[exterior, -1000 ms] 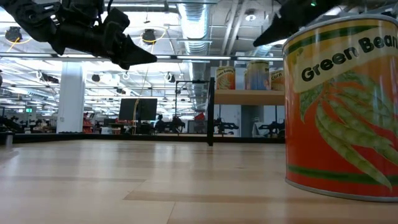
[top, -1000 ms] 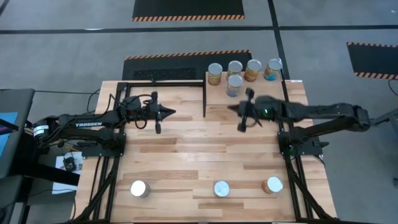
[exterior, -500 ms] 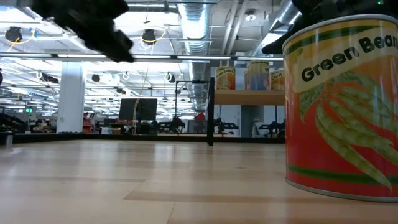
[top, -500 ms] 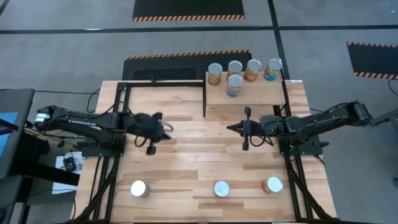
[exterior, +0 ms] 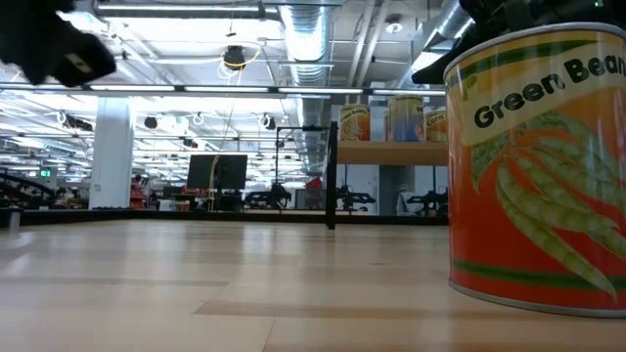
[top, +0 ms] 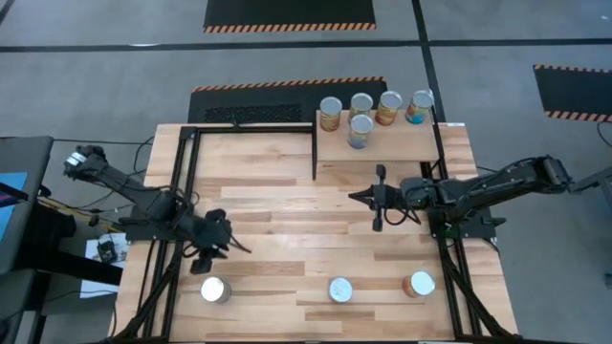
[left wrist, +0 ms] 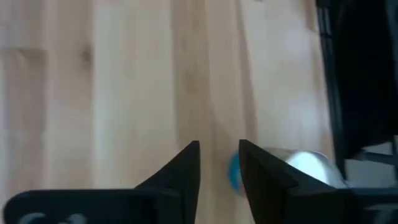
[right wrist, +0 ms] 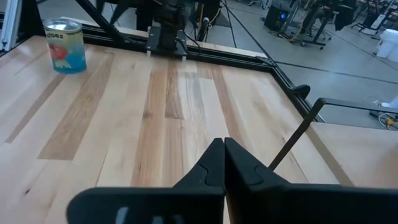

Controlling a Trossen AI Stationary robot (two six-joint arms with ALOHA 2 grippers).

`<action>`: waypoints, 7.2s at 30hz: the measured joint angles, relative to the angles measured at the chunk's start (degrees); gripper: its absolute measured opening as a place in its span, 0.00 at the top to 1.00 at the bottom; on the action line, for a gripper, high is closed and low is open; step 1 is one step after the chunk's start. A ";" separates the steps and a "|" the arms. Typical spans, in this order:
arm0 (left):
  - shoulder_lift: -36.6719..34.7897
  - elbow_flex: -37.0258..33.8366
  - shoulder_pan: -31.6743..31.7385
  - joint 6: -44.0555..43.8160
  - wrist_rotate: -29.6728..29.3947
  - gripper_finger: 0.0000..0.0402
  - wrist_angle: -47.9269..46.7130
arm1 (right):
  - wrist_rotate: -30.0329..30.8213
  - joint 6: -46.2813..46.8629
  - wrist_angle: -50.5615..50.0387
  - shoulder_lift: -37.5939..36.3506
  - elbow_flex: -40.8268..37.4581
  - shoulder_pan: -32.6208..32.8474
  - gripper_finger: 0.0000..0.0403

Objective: Pick and place cans onto a shelf
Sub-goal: Move the canned tomatoes to the center of the table, then put the canned corn on the shelf aligned with the other canned corn

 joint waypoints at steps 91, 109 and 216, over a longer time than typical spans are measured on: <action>45.05 22.43 41.98 23.59 14.46 1.00 35.24 | 0.02 -0.70 -1.63 -0.15 0.02 -0.26 0.96; 30.92 16.51 41.81 37.71 12.08 0.83 34.20 | 0.74 0.04 -8.02 -0.13 4.30 1.15 0.97; 14.23 -25.00 39.77 35.07 7.09 0.98 91.82 | 5.92 24.50 -103.36 24.38 69.50 -11.00 0.99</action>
